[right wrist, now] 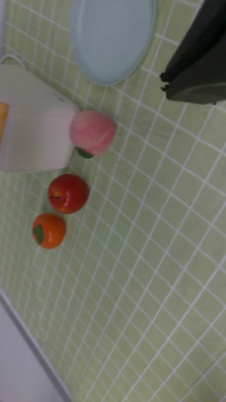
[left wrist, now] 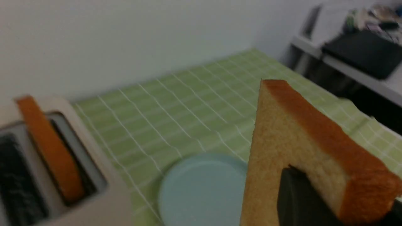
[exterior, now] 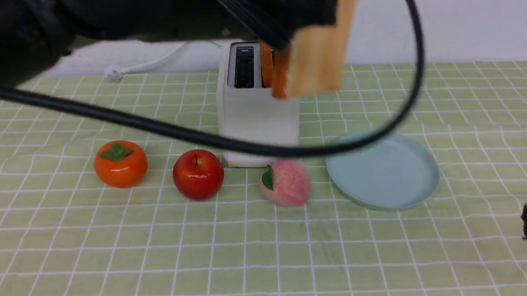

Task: Take toasted bread from bread machine on green coffee tablecloth place on plate.
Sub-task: 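Place the slice of bread on the plate with the left gripper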

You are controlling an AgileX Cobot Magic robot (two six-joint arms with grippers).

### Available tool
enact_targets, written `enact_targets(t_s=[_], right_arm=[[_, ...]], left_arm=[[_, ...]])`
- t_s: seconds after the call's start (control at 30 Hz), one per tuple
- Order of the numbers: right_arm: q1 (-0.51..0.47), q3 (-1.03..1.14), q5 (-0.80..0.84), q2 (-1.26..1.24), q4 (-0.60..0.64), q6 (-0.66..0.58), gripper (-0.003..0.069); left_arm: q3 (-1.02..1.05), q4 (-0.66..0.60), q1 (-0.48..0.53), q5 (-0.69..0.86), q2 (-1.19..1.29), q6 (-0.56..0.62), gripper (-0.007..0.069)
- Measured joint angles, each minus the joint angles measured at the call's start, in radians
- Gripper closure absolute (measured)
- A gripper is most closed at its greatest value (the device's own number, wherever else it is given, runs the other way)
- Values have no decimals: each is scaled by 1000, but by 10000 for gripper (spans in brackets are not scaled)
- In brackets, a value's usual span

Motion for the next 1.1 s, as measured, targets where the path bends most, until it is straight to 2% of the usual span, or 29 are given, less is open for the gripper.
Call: enact_targets(t_s=[0.03,0.07,0.1,0.2,0.23,0.33,0.43,0.53,0.73,1.1], right_arm=[[0,0,5,0,-10,0,662],[0,-22,45,-7,-92,72,662],[0,-24,50,-9,-114,80,662],[0,-40,100,-77,-327,283,661],[0,-41,105,-87,-338,293,661],[0,-42,151,-173,-489,426,660],[0,-42,196,-236,-562,491,659],[0,-42,235,-276,-587,520,659],[0,-42,268,-286,-586,531,659],[0,-42,272,-286,-561,533,659]], left_arm=[[0,0,0,0,0,0,520],[0,-29,-35,9,45,0,520],[0,-32,-38,9,51,0,520],[-19,-135,-63,7,169,1,520],[-22,-135,-62,7,169,1,520],[-95,-224,-63,10,279,35,520],[-191,-294,-63,31,364,69,520],[-287,-360,-63,50,456,112,520],[-432,-386,-65,6,595,142,520],[-462,-386,-64,-112,684,145,520]])
